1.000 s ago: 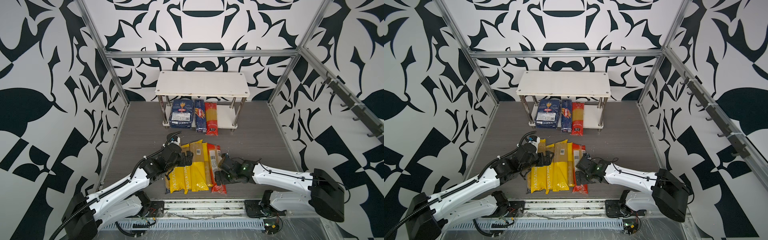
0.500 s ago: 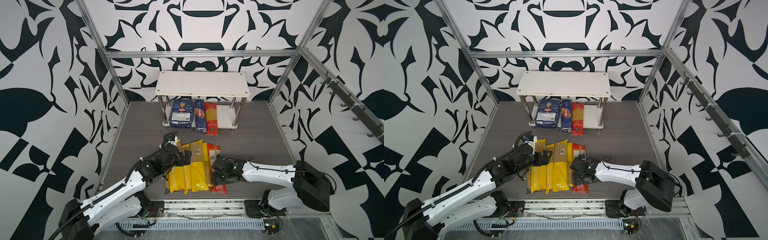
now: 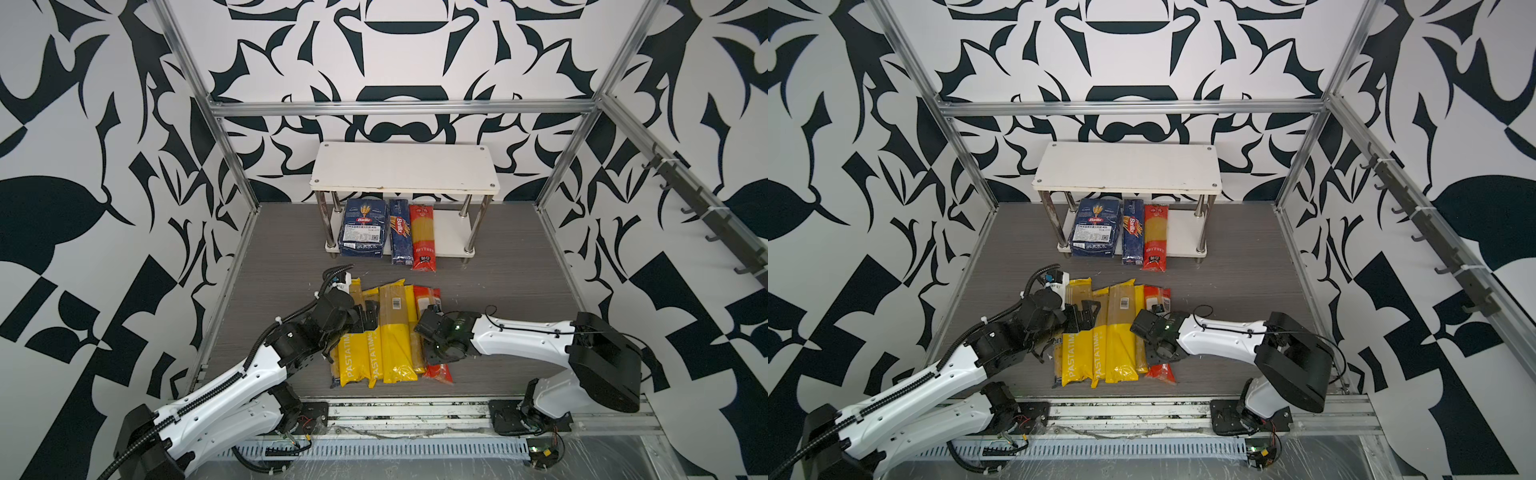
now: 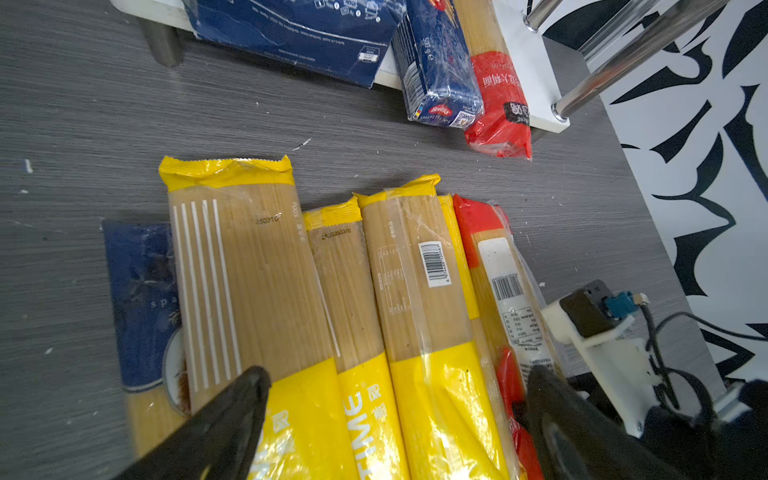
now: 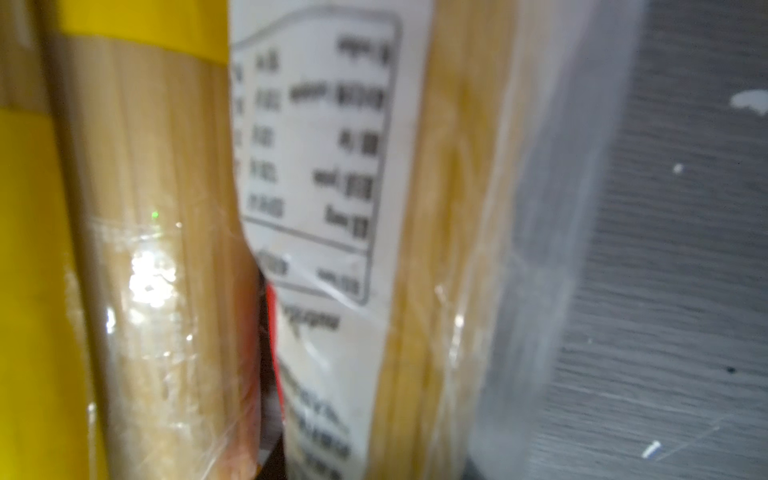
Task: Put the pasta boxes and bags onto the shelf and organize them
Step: 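Grasp the red-and-white spaghetti bag with the right gripper, then carry the red-and-white bag to the lower shelf beside the red bag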
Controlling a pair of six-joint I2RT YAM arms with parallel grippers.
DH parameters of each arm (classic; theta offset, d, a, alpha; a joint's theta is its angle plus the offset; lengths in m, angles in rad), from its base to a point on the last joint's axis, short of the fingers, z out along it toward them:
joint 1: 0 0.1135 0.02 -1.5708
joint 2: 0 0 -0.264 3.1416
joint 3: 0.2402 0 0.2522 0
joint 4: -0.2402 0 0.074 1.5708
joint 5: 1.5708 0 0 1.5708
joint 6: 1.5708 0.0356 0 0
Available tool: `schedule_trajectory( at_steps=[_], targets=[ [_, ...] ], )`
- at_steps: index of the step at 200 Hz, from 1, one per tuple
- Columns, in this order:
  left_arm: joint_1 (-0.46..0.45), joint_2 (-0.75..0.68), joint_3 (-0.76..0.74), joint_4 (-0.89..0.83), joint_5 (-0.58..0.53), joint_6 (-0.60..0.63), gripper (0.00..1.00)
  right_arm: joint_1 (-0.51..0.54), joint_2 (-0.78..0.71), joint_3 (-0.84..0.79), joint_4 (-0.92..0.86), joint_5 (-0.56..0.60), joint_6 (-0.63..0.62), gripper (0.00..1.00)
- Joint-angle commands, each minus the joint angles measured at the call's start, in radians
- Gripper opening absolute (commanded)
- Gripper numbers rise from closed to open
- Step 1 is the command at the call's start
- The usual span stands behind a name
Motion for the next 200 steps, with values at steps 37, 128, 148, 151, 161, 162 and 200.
schedule_trajectory(
  at_steps=[37,128,148,151,161,162,200],
  targets=[
    [-0.002,-0.022,-0.02,-0.034,-0.043,0.007,0.99,-0.018,-0.13,-0.041,0.021,-0.01,-0.062,0.13],
    [-0.003,-0.011,-0.001,-0.05,-0.064,0.013,0.99,-0.25,-0.498,-0.111,0.037,-0.183,-0.133,0.06],
    [-0.003,0.002,0.006,-0.05,-0.065,0.014,0.99,-0.28,-0.528,-0.094,-0.002,-0.186,-0.16,0.06],
    [-0.003,0.003,0.008,-0.049,-0.064,0.014,0.99,-0.282,-0.529,-0.09,-0.008,-0.183,-0.163,0.06],
    [-0.003,0.011,0.013,-0.049,-0.064,0.015,0.99,-0.292,-0.537,-0.081,-0.023,-0.181,-0.173,0.05],
    [-0.003,0.011,0.013,-0.048,-0.063,0.016,0.99,-0.293,-0.537,-0.079,-0.024,-0.181,-0.174,0.05],
    [-0.003,0.038,0.037,-0.051,-0.063,0.026,0.99,-0.335,-0.533,-0.01,-0.063,-0.15,-0.25,0.05]
  ],
)
